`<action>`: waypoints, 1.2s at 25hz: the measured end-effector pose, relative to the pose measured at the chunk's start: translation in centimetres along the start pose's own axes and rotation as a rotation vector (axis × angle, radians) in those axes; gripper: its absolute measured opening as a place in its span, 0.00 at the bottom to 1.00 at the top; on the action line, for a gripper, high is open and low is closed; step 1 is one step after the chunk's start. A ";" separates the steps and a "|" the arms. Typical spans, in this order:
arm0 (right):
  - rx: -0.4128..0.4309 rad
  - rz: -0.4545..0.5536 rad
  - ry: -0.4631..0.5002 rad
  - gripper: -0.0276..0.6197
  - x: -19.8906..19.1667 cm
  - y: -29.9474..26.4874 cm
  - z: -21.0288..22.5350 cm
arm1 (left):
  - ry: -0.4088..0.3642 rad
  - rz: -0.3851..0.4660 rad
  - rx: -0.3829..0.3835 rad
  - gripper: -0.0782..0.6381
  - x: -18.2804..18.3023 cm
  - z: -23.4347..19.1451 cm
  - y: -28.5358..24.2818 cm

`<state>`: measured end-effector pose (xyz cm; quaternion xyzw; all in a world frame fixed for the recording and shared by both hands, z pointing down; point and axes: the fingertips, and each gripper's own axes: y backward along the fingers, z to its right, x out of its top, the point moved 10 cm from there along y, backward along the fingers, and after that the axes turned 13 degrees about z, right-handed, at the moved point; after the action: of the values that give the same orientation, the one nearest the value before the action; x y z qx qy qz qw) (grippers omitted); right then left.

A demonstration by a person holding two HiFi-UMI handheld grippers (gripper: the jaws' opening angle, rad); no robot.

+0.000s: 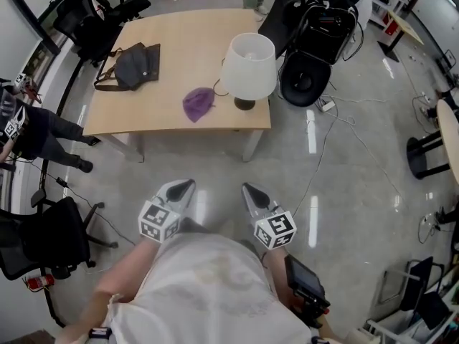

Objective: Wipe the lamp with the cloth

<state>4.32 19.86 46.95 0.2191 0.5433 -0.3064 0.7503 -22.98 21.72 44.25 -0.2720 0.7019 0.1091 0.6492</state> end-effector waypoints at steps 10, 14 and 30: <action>-0.054 0.001 -0.002 0.06 0.3 -2.0 2.8 | -0.018 -0.034 -0.031 0.11 0.0 -3.1 -4.4; -0.111 0.002 0.010 0.06 0.7 -3.1 3.4 | -0.030 -0.045 -0.091 0.11 -0.2 -5.0 -7.1; -0.346 0.001 0.069 0.06 3.4 -11.7 5.7 | -0.038 -0.081 -0.327 0.11 0.5 -14.9 -18.6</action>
<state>0.81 6.98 45.51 0.0974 0.6134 -0.2002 0.7577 -25.94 -1.33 49.45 -0.3998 0.6509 0.2007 0.6134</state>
